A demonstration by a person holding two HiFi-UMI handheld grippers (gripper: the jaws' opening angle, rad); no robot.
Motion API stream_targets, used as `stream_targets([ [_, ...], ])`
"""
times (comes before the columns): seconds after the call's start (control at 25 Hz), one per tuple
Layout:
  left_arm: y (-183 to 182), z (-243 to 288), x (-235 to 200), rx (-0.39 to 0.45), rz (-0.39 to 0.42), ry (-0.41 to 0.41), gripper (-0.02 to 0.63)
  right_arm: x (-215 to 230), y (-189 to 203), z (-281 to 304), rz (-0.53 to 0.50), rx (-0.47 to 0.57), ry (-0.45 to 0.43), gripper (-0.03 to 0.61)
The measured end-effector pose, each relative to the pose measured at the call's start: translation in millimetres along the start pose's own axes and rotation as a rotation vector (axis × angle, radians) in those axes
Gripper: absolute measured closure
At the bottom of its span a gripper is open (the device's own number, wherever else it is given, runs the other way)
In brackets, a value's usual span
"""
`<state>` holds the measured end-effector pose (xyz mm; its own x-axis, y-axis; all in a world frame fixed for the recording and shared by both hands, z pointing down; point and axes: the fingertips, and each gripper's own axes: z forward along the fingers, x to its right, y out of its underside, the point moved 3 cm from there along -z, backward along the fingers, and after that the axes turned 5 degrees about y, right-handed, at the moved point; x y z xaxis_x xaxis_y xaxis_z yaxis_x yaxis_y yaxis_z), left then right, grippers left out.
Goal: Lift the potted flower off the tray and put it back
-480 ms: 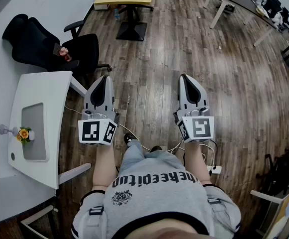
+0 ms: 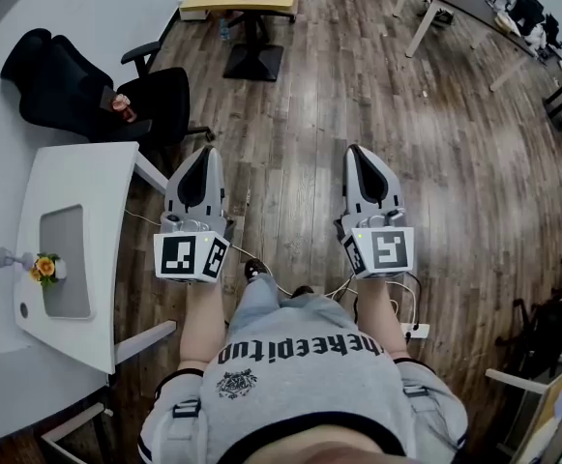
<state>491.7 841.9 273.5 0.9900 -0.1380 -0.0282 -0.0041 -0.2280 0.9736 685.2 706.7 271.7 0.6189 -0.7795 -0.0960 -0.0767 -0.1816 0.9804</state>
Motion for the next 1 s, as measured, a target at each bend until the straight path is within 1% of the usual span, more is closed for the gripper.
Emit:
stream_targets([
  [0.12, -3.6, 13.6, -16.2, 0.014, 0.026, -0.004, 0.611, -2.0, -3.9, 18.6, -0.001, 0.033, 0.016, 0.577],
  [0.24, -8.8, 28.1, -37.0, 0.029, 0.071, -0.010, 0.611, -9.2, -8.0, 41.2, -0.060, 0.067, 0.012, 0.577],
  [0.32, -10.7, 36.6, -52.3, 0.041, 0.069, -0.002, 0.611, -18.2, -8.3, 56.8, -0.088, 0.081, -0.008, 0.577],
  [0.4, -11.6, 45.5, -68.3, 0.061, 0.058, 0.009, 0.611, -26.1, -6.3, 72.8, -0.060, 0.088, -0.025, 0.577],
  [0.48, -11.6, 56.0, -85.0, 0.080, 0.068, 0.013, 0.611, -32.8, -4.4, 89.8, -0.016, 0.107, -0.037, 0.577],
  [0.56, -9.5, 67.3, -101.4, 0.083, 0.079, 0.020, 0.611, -40.4, -0.7, 107.6, 0.000, 0.119, -0.033, 0.577],
  [0.76, -0.2, 91.1, -129.8, 0.061, 0.065, 0.068, 0.611, -51.1, 16.1, 143.4, 0.005, 0.079, 0.012, 0.576],
  [0.88, 8.2, 105.0, -142.6, 0.041, 0.058, 0.077, 0.611, -47.3, 25.9, 159.2, 0.017, 0.053, 0.031, 0.575],
  [1.0, 14.0, 120.1, -157.2, 0.042, 0.038, 0.077, 0.611, -42.9, 35.3, 180.6, 0.015, 0.025, 0.039, 0.576],
])
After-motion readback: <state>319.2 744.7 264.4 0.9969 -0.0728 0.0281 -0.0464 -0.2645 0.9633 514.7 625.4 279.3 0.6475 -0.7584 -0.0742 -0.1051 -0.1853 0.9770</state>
